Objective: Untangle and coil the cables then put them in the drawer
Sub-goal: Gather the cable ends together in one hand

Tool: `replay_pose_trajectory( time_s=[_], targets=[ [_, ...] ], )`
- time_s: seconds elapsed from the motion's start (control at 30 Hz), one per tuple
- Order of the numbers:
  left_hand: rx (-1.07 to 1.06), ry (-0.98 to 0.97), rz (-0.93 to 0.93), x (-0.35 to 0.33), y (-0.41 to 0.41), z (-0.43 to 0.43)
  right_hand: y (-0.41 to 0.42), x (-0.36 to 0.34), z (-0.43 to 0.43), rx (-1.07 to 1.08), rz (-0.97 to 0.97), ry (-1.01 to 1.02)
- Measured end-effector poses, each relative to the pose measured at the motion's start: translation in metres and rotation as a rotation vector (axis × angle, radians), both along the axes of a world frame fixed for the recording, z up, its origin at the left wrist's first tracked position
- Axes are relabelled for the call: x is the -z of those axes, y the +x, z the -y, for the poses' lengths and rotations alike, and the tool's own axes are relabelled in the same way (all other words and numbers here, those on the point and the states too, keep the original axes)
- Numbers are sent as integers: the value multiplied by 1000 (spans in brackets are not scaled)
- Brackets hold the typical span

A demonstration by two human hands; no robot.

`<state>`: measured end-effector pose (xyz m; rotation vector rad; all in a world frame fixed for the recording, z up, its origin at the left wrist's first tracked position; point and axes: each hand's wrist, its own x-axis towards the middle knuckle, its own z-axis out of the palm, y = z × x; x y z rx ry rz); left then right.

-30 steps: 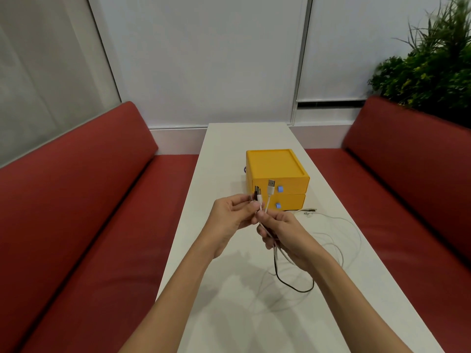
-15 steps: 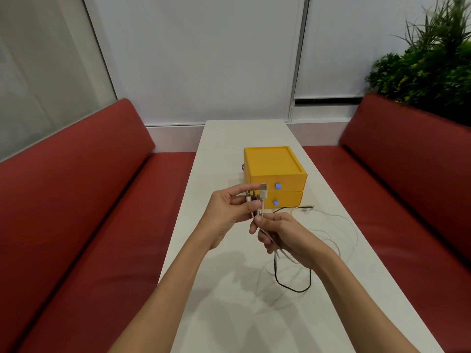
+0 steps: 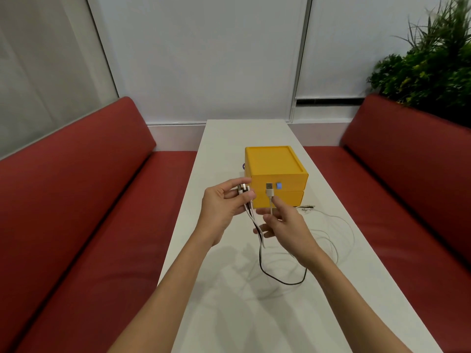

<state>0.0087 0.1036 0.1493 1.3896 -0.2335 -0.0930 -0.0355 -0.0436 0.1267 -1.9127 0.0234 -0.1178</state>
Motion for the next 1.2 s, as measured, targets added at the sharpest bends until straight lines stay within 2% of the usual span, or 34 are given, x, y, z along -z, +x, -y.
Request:
replay_pose_trajectory(
  time_s=[0.2, 0.3, 0.43, 0.6, 0.87, 1.07, 1.2],
  targets=[
    [-8, 37, -11, 5, -2, 8, -3, 4, -16, -16, 138, -309],
    [-9, 34, -19, 7, -2, 8, -4, 5, -18, -39, 101, -366],
    [18, 13, -9, 9, -3, 5, -4, 1, -15, -76, -41, -109],
    [46, -15, -9, 9, -2, 1, -4, -1, -11, -95, -70, 196],
    [73, -5, -1, 6, 1, 3, 0, -1, -15, -144, -125, 342],
    [238, -25, -24, 1, 1, -3, 2, -4, -8, -223, -172, 464],
    [311, 22, -3, -1, -1, -2, 4, -6, -4, -233, -208, 451]
  ],
)
